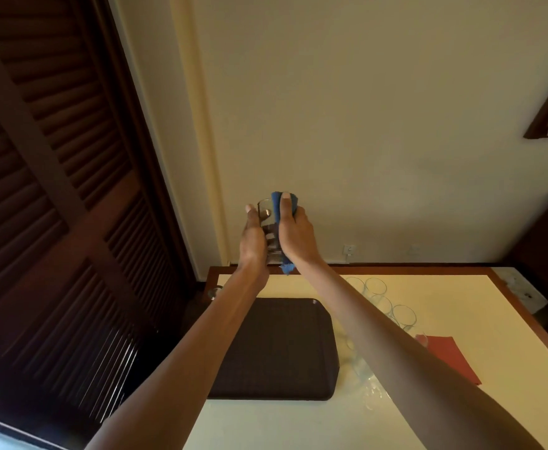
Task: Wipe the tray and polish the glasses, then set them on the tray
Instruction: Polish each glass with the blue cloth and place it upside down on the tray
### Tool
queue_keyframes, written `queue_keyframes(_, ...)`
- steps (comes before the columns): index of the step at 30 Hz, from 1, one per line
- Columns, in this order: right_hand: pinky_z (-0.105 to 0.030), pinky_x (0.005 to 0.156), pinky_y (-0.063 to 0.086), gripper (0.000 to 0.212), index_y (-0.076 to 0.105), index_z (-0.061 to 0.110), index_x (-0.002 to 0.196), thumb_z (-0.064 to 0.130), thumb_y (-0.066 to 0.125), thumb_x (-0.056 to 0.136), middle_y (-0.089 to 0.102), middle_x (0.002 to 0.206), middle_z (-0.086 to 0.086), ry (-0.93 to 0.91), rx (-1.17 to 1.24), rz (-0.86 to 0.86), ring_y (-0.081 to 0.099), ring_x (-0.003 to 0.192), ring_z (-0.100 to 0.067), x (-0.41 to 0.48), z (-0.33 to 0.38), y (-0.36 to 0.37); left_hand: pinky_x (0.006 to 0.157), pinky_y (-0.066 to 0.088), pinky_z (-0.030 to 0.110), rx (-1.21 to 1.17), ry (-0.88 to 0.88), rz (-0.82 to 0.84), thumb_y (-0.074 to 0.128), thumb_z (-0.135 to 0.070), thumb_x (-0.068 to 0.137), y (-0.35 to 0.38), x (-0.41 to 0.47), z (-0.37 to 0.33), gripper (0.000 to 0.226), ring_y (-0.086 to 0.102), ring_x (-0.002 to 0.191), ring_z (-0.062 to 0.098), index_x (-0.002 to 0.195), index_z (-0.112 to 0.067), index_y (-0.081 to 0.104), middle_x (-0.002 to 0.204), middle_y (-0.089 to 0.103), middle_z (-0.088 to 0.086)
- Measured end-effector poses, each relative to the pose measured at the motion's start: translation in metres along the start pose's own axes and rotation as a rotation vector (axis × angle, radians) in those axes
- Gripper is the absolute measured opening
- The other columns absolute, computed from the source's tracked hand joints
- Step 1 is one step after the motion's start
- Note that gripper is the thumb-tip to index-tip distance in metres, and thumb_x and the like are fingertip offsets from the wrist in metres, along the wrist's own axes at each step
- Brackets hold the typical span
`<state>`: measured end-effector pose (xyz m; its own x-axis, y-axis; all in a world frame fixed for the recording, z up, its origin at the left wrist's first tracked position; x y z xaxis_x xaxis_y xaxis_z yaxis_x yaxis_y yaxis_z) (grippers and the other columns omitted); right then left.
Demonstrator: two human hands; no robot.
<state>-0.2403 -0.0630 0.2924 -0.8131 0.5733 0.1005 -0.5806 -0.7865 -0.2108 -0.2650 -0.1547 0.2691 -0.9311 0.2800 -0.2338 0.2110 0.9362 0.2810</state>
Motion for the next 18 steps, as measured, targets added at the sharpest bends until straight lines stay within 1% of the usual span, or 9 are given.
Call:
queue_keyframes(1, -0.020, 0.058, 0.050, 0.054, 0.057, 0.012, 0.101, 0.056, 0.026, 0.105, 0.066, 0.085, -0.003, 0.055, 0.016, 0.019, 0.066, 0.075, -0.018, 0.000, -0.002, -0.001, 0.068, 0.058, 0.035, 0.011, 0.009, -0.010, 0.032, -0.071, 0.103, 0.001, -0.001, -0.002, 0.073, 0.073, 0.074, 0.018, 0.136, -0.015, 0.065, 0.095, 0.074, 0.006)
queue_keyframes(3, -0.030, 0.071, 0.055, 0.064, 0.061, 0.016, 0.089, 0.061, 0.019, 0.104, 0.069, 0.087, -0.006, 0.159, 0.025, 0.088, 0.068, 0.081, -0.024, -0.002, -0.011, 0.006, 0.090, 0.060, 0.044, 0.010, -0.005, -0.014, 0.043, -0.082, 0.091, 0.002, -0.001, -0.002, 0.084, 0.073, 0.098, 0.029, 0.136, -0.014, 0.065, 0.117, 0.072, 0.014)
queue_keyframes(4, -0.034, 0.078, 0.057, 0.069, 0.063, 0.017, 0.088, 0.066, 0.017, 0.101, 0.070, 0.087, -0.007, 0.189, 0.023, 0.122, 0.070, 0.084, -0.025, -0.006, -0.016, 0.010, 0.097, 0.058, 0.048, 0.019, -0.010, -0.033, 0.050, -0.082, 0.087, 0.001, -0.001, -0.002, 0.081, 0.072, 0.105, 0.031, 0.133, -0.017, 0.067, 0.120, 0.073, 0.014)
queue_keyframes(6, -0.042, 0.087, 0.058, 0.080, 0.068, 0.014, 0.094, 0.074, 0.016, 0.095, 0.073, 0.090, -0.010, 0.184, -0.003, 0.179, 0.072, 0.086, -0.025, -0.013, -0.028, 0.019, 0.097, 0.058, 0.048, 0.029, -0.007, -0.058, 0.057, -0.075, 0.089, -0.002, 0.001, -0.005, 0.067, 0.072, 0.103, 0.029, 0.126, -0.020, 0.068, 0.115, 0.074, 0.011)
queue_keyframes(8, -0.033, 0.081, 0.059, 0.076, 0.065, 0.008, 0.105, 0.066, 0.017, 0.100, 0.072, 0.091, -0.013, 0.177, -0.056, 0.234, 0.071, 0.082, -0.023, -0.024, -0.036, 0.021, 0.095, 0.058, 0.045, 0.047, -0.008, -0.068, 0.059, -0.070, 0.091, -0.007, 0.005, -0.004, 0.059, 0.072, 0.099, 0.027, 0.117, -0.018, 0.070, 0.111, 0.074, 0.011)
queue_keyframes(11, -0.010, 0.052, 0.046, 0.048, 0.050, 0.004, 0.116, 0.046, 0.027, 0.108, 0.063, 0.087, -0.007, 0.097, -0.078, 0.219, 0.064, 0.071, -0.013, -0.040, -0.040, 0.020, 0.085, 0.057, 0.039, 0.014, -0.002, -0.069, 0.061, -0.058, 0.097, -0.010, 0.006, 0.000, 0.037, 0.069, 0.094, 0.024, 0.098, -0.021, 0.066, 0.102, 0.069, 0.008)
queue_keyframes(13, -0.009, 0.059, 0.048, 0.038, 0.043, 0.006, 0.126, 0.038, 0.034, 0.108, 0.063, 0.101, -0.009, -0.037, -0.087, 0.149, 0.065, 0.083, -0.013, -0.045, -0.036, 0.020, 0.084, 0.057, 0.039, -0.037, -0.022, -0.054, 0.060, -0.055, 0.099, -0.009, 0.003, 0.004, 0.037, 0.069, 0.096, 0.026, 0.102, -0.019, 0.065, 0.102, 0.069, 0.011)
queue_keyframes(16, -0.023, 0.082, 0.057, 0.046, 0.034, 0.007, 0.140, 0.038, 0.039, 0.106, 0.058, 0.123, -0.009, -0.209, -0.145, 0.054, 0.064, 0.105, -0.018, -0.035, -0.024, 0.016, 0.086, 0.058, 0.037, -0.106, -0.056, 0.025, 0.053, -0.050, 0.104, -0.004, -0.001, 0.007, 0.043, 0.071, 0.105, 0.029, 0.118, -0.013, 0.069, 0.115, 0.075, 0.016)
queue_keyframes(18, -0.020, 0.072, 0.056, 0.044, 0.039, 0.007, 0.132, 0.042, 0.040, 0.105, 0.062, 0.112, -0.009, -0.232, -0.137, 0.008, 0.067, 0.095, -0.018, -0.024, -0.014, 0.006, 0.087, 0.058, 0.038, -0.061, -0.048, 0.061, 0.044, -0.049, 0.108, 0.000, -0.001, 0.008, 0.045, 0.072, 0.107, 0.026, 0.118, -0.017, 0.074, 0.113, 0.077, 0.011)
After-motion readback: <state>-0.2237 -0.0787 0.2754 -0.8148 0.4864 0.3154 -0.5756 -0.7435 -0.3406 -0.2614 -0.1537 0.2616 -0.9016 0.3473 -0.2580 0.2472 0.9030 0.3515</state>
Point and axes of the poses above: each hand's wrist, its own x-axis towards the middle knuckle, its own y-axis out of the palm, z = x × y, the point moved 4 cm from there along x, towards the middle knuckle
